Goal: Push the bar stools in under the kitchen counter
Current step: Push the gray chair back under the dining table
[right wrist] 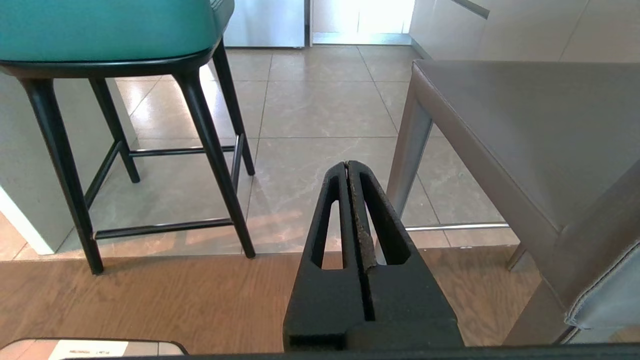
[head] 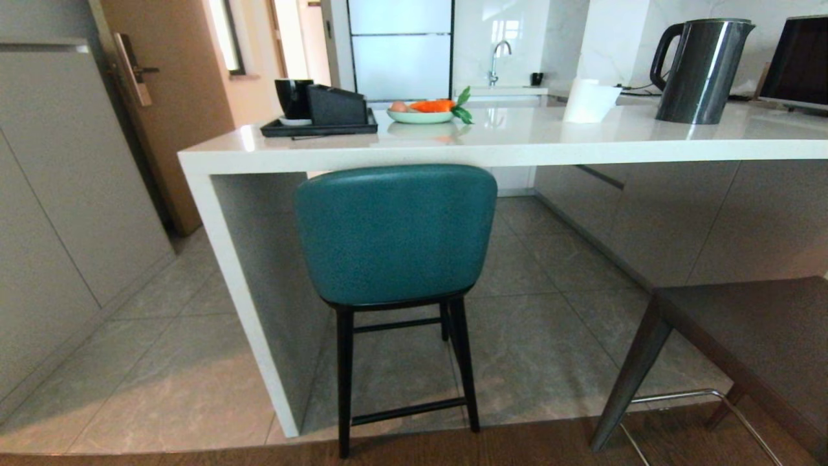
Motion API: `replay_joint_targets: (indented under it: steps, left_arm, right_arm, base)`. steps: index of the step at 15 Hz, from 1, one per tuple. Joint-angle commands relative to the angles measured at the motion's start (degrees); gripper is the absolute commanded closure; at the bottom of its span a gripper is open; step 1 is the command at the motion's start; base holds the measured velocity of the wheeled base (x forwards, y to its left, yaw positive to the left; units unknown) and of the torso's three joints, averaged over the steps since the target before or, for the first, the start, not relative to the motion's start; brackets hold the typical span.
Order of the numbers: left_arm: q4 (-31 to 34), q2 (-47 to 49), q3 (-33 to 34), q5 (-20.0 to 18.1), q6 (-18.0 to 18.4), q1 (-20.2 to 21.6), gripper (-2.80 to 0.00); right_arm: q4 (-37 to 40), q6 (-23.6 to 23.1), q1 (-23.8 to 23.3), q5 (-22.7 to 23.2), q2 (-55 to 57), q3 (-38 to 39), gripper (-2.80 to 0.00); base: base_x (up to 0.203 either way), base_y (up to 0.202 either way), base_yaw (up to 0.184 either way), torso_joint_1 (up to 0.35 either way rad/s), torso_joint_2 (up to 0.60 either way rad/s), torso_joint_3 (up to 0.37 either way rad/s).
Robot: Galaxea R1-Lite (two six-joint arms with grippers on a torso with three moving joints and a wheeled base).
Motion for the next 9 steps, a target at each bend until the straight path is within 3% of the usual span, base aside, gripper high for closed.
replay_joint_targets:
  steps: [1, 3, 9]
  left_arm:
    - [-0.02, 0.09, 0.18, 0.18, -0.09, -0.04, 0.00]
    - [-0.02, 0.09, 0.18, 0.14, 0.00, -0.04, 0.00]
    - [-0.02, 0.09, 0.18, 0.09, -0.09, -0.04, 0.00]
  right_arm:
    - [0.24, 0.20, 0.02, -0.17, 0.11, 0.29, 0.00]
    - [0.24, 0.11, 0.02, -0.08, 0.11, 0.29, 0.00]
    - [0.24, 0.09, 0.02, -0.08, 0.11, 0.29, 0.00]
  base:
    - [0.000, 0.000, 0.000, 0.000, 0.00, 0.000]
    - [-0.035, 0.000, 0.001, 0.004, 0.00, 0.001]
    - [-0.193, 0.000, -0.003, 0.004, 0.00, 0.002]
